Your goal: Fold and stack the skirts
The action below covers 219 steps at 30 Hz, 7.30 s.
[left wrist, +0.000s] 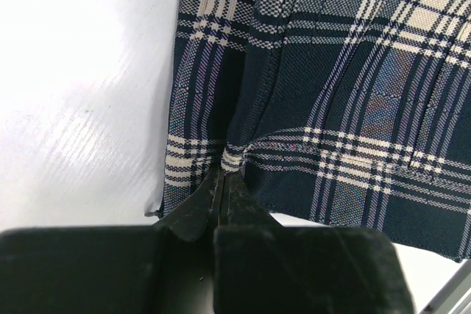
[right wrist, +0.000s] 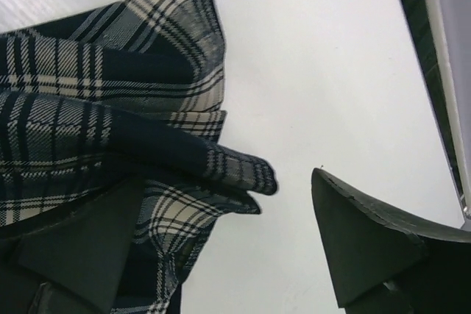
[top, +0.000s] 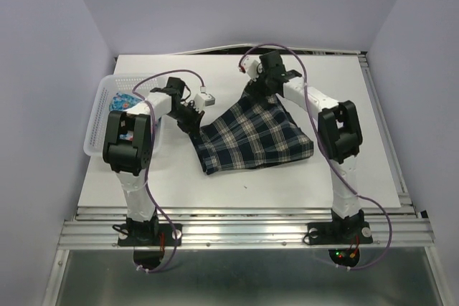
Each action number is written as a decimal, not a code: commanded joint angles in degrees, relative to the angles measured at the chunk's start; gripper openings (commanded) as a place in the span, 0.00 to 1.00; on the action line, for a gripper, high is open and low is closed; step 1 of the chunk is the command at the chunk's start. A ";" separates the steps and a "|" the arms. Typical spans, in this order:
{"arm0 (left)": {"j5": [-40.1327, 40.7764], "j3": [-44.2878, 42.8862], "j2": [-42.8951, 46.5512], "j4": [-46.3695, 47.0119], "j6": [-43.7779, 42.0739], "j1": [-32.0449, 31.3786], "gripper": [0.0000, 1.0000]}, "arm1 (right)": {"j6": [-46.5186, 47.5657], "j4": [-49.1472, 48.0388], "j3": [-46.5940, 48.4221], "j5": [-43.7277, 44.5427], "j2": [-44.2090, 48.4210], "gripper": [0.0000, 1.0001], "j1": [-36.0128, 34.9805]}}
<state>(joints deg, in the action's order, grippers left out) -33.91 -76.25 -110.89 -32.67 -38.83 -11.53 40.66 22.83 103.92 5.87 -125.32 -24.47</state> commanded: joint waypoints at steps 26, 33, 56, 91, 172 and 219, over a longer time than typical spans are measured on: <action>10.90 1.89 22.20 4.71 13.26 -7.62 0.44 | -14.03 37.56 -16.11 -26.95 17.39 0.69 3.20; -6.85 8.48 20.90 12.35 21.24 -11.15 0.39 | -12.80 34.39 -15.95 -32.31 16.95 0.80 4.68; 7.87 -0.03 15.28 18.97 29.25 -5.18 0.44 | -9.01 34.09 28.41 -29.05 -2.65 0.74 7.33; 6.85 -3.82 -2.66 0.67 23.44 -7.81 0.21 | -18.06 27.38 -47.22 -10.36 41.05 0.52 8.03; 4.57 13.75 9.11 23.95 42.17 0.46 0.59 | -17.82 20.94 -46.53 -8.15 28.02 0.45 -8.14; 22.49 5.93 10.25 35.92 18.00 -2.36 0.43 | -11.66 23.31 -51.01 -10.26 29.78 0.34 -4.27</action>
<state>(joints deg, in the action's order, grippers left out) -17.19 -67.59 -102.26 0.99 -16.03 -15.38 28.75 40.88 56.25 -5.78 -93.34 -30.33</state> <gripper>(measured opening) 0.391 0.346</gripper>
